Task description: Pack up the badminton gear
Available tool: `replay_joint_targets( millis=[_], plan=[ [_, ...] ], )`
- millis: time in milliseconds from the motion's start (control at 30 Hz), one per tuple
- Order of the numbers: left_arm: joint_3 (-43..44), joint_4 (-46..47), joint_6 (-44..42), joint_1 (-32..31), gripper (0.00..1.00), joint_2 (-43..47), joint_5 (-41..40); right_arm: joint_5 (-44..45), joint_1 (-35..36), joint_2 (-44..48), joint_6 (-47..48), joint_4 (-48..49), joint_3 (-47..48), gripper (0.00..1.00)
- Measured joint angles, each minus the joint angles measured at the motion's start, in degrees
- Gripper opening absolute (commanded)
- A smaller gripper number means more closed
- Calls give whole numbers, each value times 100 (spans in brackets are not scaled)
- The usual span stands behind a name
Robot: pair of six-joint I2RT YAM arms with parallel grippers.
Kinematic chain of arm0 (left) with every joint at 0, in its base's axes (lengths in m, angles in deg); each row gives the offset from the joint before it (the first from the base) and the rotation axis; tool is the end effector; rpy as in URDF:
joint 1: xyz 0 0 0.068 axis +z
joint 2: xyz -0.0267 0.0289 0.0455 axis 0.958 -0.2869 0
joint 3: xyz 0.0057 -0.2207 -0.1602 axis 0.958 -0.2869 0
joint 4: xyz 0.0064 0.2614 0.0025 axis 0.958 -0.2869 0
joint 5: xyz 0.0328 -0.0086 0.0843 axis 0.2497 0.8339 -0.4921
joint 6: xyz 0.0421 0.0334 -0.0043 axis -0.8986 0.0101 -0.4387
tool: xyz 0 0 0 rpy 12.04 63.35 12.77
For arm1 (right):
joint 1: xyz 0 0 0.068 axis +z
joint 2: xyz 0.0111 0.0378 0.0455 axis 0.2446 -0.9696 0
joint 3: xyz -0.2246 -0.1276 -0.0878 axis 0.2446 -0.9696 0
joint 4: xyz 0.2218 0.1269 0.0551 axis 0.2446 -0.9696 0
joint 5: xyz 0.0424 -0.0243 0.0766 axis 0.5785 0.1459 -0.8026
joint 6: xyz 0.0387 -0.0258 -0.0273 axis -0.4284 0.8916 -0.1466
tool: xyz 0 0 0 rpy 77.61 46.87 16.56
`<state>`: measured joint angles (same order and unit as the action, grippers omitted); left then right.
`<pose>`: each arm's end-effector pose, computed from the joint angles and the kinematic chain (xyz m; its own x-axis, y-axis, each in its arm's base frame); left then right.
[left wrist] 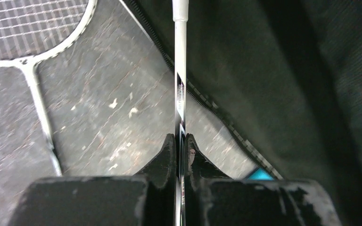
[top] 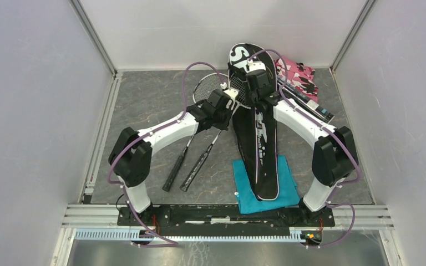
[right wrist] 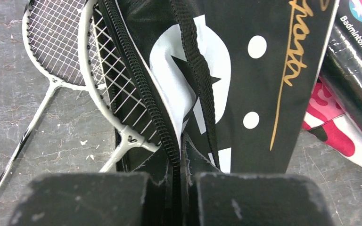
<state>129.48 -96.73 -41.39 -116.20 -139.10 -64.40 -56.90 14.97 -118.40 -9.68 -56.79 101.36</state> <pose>0.2945 -0.2693 0.2537 -0.6229 0.3555 -0.6969 0.5419 0.8385 -0.0567 0.3535 0.1839 0.2898 -0.5732 -0.0142 -0.8193 -0.0773 0.9963 0.0368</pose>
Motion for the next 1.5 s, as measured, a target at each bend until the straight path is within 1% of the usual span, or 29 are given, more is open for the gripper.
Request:
replay_joint_targets(
  millis=[67,133,267,367,400,533,667,800,933,1067,1133,1400,1433,1500],
  plan=[
    [-48,398,232,0,2,-122,122,-140,-105,-39,-76,0,9,0],
    [-136,809,424,0,5,-223,275,-332,-212,-74,-149,-2,9,0],
    [-186,1572,811,4,16,-575,706,-717,-417,-149,-251,-4,9,0],
    [-142,2035,1054,37,25,-960,1152,-1019,-564,-203,-306,-2,9,0],
    [-140,2166,1130,48,27,-1064,1329,-1172,-627,-225,-332,-2,9,0],
    [-146,2487,1353,50,35,-1268,1897,-1672,-826,-234,-387,7,9,0],
    [-302,2900,1449,46,48,-1248,2347,-2070,-1027,-232,-463,87,9,0],
    [-737,3119,1467,48,61,-1106,2732,-2330,-1187,-232,-527,173,7,0],
    [-1093,3211,1475,46,67,-984,3040,-2562,-1309,-232,-584,192,7,0],
    [-1399,3309,1478,48,67,-879,3353,-2774,-1384,-232,-616,225,7,0],
    [-1545,3364,1486,48,64,-798,3508,-2830,-1399,-232,-616,229,7,0],
    [-1888,3644,1659,46,36,-640,3934,-2983,-1429,-232,-612,269,-4,0],
    [-1917,3685,1694,50,33,-640,3969,-2999,-1432,-232,-610,271,-9,0],
    [-1950,3724,1768,52,23,-640,4033,-3045,-1440,-223,-599,291,-31,0]
  ],
)
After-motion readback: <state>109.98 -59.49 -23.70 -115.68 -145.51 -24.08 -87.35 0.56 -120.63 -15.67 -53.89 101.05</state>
